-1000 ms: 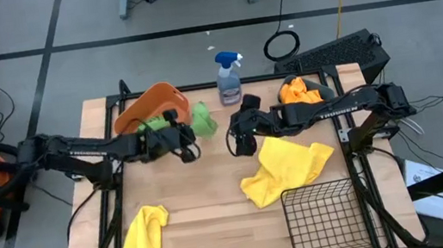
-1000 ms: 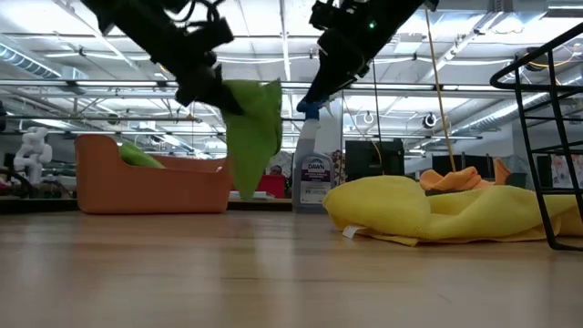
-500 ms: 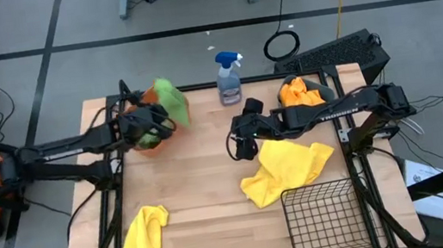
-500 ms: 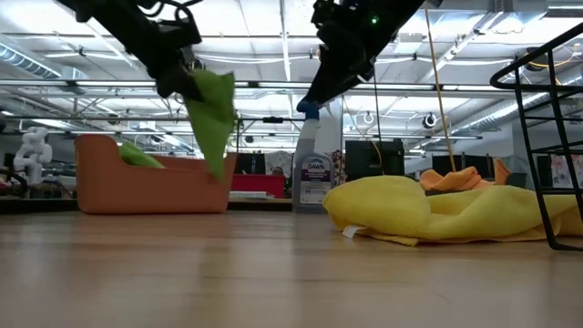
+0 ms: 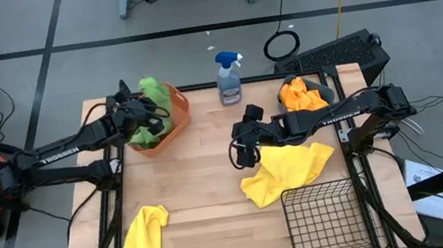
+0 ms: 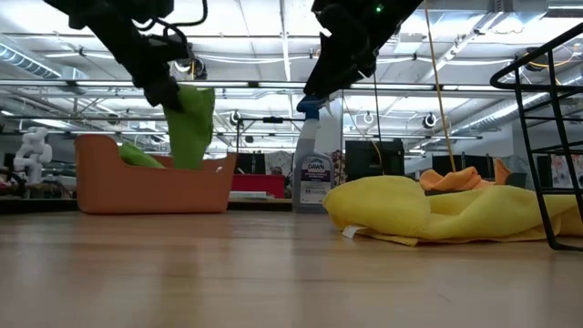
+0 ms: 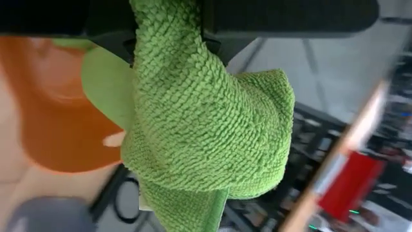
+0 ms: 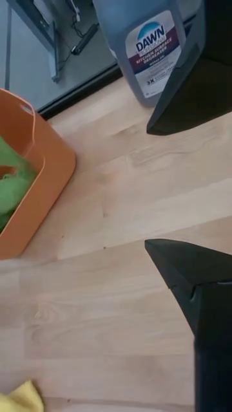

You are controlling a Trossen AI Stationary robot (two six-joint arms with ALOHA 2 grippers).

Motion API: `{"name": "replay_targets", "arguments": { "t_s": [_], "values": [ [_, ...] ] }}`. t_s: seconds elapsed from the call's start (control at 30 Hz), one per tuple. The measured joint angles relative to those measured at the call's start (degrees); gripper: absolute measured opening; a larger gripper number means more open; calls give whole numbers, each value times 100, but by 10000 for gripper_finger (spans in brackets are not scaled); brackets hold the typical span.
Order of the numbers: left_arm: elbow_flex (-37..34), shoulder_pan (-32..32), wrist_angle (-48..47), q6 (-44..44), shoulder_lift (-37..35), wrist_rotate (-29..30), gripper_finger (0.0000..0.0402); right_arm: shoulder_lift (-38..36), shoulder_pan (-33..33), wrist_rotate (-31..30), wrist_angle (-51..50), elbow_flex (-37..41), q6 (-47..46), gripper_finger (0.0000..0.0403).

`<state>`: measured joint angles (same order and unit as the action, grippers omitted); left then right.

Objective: Sort microfiber towel by color & place in baskets
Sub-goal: Put the right yellow microfiber towel into the wire basket

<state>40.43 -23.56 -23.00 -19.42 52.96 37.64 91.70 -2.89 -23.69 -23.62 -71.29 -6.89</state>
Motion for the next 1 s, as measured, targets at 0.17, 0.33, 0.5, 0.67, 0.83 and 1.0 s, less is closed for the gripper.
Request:
{"name": "replay_targets", "arguments": {
  "t_s": [0.17,0.33,0.5,0.67,0.83,1.0],
  "values": [
    [-239,-226,114,538,186,-536,49,0,-53,-1,-19,2,-163,270],
    [-459,-419,33,871,344,-850,98,0,-80,1,-31,2,-299,270],
    [-462,-447,-35,1167,425,-1283,182,0,-169,12,-36,4,-300,270],
    [-460,-438,-11,1458,425,-1409,257,0,-213,165,-134,4,-256,270],
    [-460,-438,-49,1606,425,-1393,293,0,-204,169,-357,7,132,270],
    [-460,-438,-99,1617,425,-1418,297,0,-162,158,-405,7,456,270]
  ]
}}
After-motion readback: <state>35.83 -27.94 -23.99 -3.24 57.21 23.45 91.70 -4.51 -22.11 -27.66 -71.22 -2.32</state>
